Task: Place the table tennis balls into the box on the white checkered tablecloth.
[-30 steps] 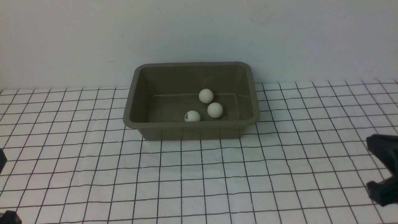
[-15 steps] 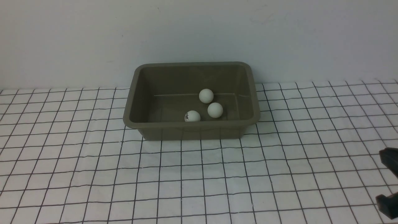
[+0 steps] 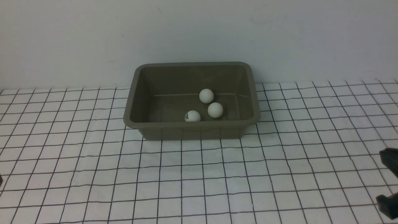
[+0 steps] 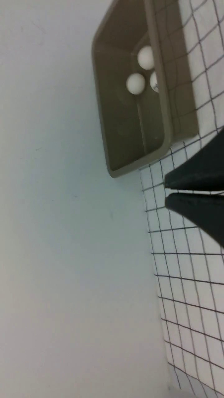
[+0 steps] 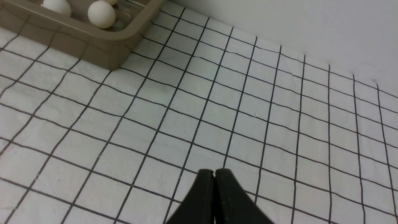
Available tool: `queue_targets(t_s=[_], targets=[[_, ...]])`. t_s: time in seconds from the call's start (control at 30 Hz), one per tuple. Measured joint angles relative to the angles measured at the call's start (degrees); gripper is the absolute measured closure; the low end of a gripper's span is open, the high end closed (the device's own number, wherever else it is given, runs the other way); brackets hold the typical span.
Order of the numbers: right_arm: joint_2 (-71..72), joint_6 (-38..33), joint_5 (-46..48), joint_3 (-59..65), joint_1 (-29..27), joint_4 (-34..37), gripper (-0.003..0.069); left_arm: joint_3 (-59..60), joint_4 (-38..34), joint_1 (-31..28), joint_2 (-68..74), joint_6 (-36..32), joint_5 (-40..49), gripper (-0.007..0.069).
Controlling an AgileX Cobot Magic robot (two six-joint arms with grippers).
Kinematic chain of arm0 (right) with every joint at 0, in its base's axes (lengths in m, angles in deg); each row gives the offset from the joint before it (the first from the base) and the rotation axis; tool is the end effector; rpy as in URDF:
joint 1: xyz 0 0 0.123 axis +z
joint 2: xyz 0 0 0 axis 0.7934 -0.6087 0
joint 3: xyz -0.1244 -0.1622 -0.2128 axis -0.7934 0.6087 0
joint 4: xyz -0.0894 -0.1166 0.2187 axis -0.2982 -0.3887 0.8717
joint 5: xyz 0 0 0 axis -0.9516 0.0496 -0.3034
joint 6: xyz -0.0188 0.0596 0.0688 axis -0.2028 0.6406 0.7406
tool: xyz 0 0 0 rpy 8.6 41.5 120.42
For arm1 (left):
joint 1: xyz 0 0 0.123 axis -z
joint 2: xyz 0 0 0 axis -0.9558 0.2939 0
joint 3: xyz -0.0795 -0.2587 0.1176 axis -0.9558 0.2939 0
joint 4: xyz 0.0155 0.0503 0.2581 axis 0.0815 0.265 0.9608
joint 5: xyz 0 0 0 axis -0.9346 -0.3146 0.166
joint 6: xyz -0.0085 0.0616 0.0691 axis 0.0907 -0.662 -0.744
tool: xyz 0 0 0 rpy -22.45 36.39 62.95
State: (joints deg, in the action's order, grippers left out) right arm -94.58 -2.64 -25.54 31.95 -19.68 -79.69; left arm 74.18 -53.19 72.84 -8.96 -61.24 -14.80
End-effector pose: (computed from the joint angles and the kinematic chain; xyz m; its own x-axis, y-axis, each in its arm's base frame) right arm 0.1341 0.0420 0.2805 -0.4994 -0.3465 -0.7941 -0.2387 0.9361 -0.2584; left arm 0.0633 -0.0060 0.2508 -0.0659 0.0604 -0.9960 0.0672 0.9962 0.0560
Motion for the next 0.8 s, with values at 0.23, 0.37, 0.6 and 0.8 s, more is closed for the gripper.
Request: queue_targets(t_s=[0.23, 0.37, 0.6, 0.8], targets=[[0.00, 0.00, 0.02, 0.00, 0.00, -0.19, 0.0675, 9.73, 0.37, -5.85, -4.46, -0.30, -2.86, 0.0625], [0.00, 0.00, 0.02, 0.00, 0.00, -0.33, 0.0675, 12.01, 0.32, -6.08, -6.36, -0.30, -4.29, 0.0625], [0.00, 0.00, 0.02, 0.00, 0.00, -0.38, 0.0675, 12.28, 0.32, -6.10, -7.63, -0.30, -1.46, 0.0625], [0.00, 0.00, 0.02, 0.00, 0.00, -0.38, 0.0675, 12.28, 0.32, -6.10, -7.63, -0.30, 5.55, 0.0625]])
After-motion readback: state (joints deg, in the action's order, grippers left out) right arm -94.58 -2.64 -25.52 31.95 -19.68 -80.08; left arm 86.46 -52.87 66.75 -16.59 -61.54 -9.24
